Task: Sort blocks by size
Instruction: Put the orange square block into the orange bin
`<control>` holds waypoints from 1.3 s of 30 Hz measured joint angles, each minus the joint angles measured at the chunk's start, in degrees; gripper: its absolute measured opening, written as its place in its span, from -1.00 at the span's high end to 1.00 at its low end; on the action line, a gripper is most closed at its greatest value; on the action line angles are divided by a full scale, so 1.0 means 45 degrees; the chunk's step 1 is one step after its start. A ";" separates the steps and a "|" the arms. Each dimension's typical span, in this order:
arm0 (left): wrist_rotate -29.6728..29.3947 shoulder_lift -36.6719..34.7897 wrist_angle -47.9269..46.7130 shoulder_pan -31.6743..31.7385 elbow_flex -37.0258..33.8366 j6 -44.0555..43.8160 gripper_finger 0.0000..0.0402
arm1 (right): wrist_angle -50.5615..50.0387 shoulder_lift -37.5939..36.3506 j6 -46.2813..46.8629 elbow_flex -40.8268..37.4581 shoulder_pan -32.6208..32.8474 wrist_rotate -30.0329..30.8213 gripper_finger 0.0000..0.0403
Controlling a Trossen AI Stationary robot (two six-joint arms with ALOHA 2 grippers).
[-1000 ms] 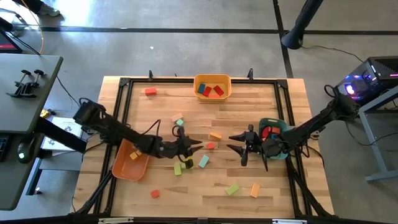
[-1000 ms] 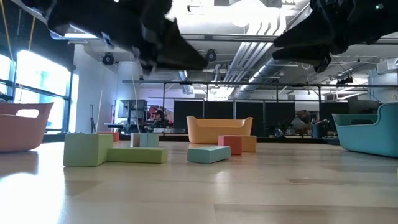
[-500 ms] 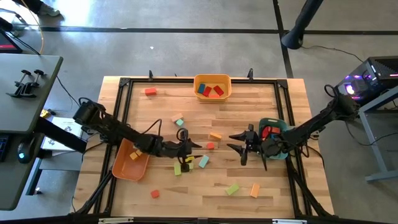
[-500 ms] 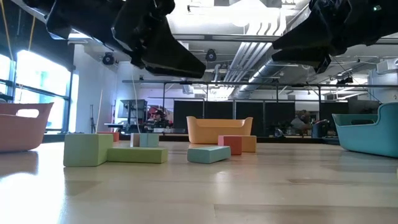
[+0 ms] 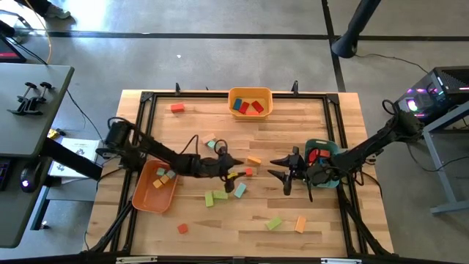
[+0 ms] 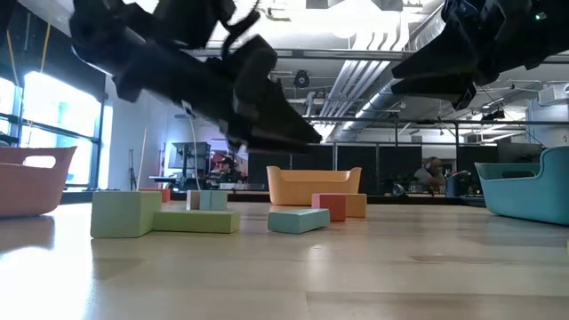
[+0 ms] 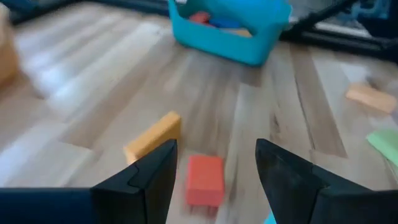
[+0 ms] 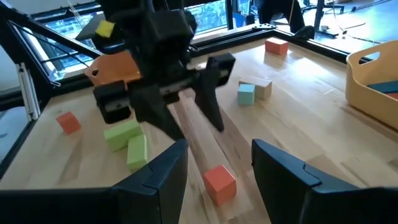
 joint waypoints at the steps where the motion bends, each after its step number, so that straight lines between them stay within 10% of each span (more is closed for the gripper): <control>1: 0.0236 0.0187 0.0010 0.0079 0.0096 0.0003 -0.02 | -0.0017 0.0002 -0.0067 -0.0005 -0.0006 0.0005 0.14; 22: 0.1374 0.2078 -0.3176 0.0743 0.2278 0.0650 -0.42 | -0.0321 0.0056 0.0584 -0.0005 -0.0476 -0.0441 0.14; 39: 0.1158 0.2161 -0.2934 0.0926 0.2280 0.0918 -0.15 | -0.0418 0.0056 0.0605 -0.0005 -0.0476 -0.0383 0.14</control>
